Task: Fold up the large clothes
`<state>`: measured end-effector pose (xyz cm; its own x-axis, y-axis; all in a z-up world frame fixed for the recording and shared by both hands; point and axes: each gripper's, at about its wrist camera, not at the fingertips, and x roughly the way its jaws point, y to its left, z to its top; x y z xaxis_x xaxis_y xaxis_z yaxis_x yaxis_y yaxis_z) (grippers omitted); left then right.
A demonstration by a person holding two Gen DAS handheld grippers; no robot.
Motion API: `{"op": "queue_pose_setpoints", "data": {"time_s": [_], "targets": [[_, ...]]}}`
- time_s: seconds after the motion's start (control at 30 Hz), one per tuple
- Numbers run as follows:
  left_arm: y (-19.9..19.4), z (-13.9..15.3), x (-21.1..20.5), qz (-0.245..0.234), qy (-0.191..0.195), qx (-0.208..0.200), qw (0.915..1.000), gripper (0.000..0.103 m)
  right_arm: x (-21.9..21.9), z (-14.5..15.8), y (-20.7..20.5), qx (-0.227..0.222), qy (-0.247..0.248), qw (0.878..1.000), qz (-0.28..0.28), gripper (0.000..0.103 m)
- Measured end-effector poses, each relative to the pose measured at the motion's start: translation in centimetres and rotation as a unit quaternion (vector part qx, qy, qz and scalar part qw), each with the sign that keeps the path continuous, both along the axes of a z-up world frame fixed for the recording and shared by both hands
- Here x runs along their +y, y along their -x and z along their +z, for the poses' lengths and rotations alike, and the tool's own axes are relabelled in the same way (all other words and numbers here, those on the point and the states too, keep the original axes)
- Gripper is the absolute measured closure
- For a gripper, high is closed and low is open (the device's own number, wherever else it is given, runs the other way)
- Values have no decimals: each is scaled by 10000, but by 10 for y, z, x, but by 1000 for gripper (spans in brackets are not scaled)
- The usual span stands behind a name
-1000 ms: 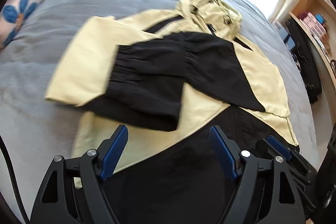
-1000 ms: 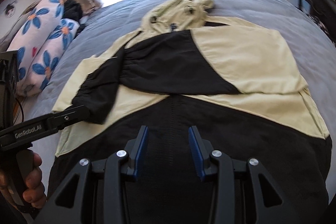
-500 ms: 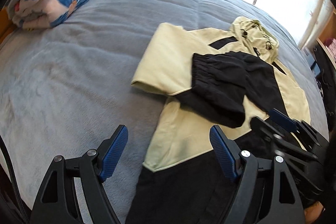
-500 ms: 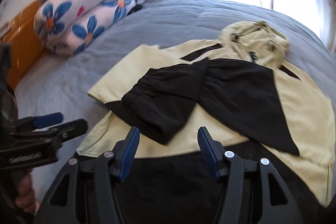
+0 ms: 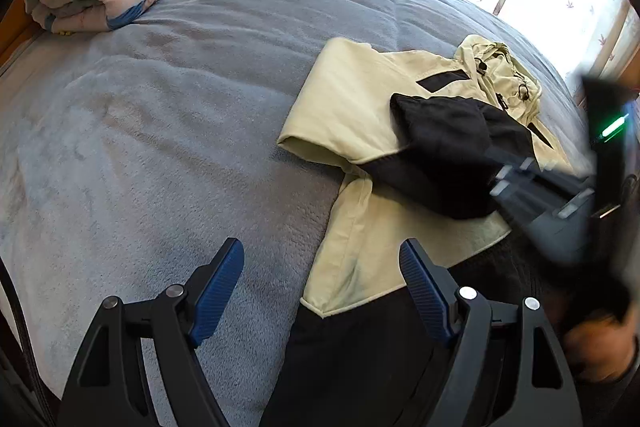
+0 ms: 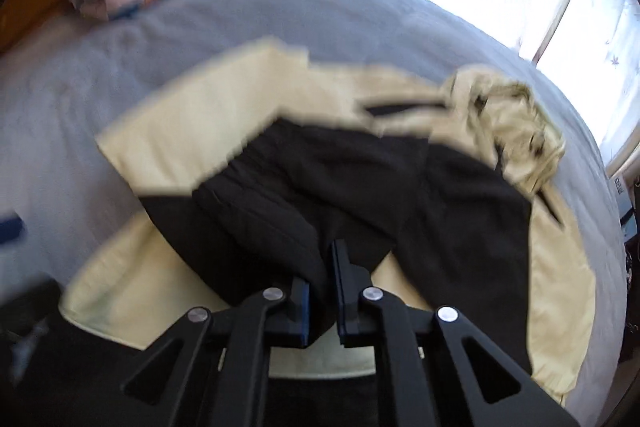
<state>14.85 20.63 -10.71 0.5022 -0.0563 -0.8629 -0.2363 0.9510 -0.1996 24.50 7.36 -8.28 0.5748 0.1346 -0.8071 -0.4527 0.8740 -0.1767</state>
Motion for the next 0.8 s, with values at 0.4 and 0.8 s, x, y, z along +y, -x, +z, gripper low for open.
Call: {"op": "queue_pose_setpoints", "data": {"time_s": [0.4, 0.8], "targets": [[1, 2, -20, -261, -18, -64, 9996, 24, -225, 28, -5, 465, -2653, 9215, -2797, 82], [-41, 8, -46, -881, -264, 16, 9958, 24, -277, -4, 29, 971, -2159, 9284, -2865, 63]]}}
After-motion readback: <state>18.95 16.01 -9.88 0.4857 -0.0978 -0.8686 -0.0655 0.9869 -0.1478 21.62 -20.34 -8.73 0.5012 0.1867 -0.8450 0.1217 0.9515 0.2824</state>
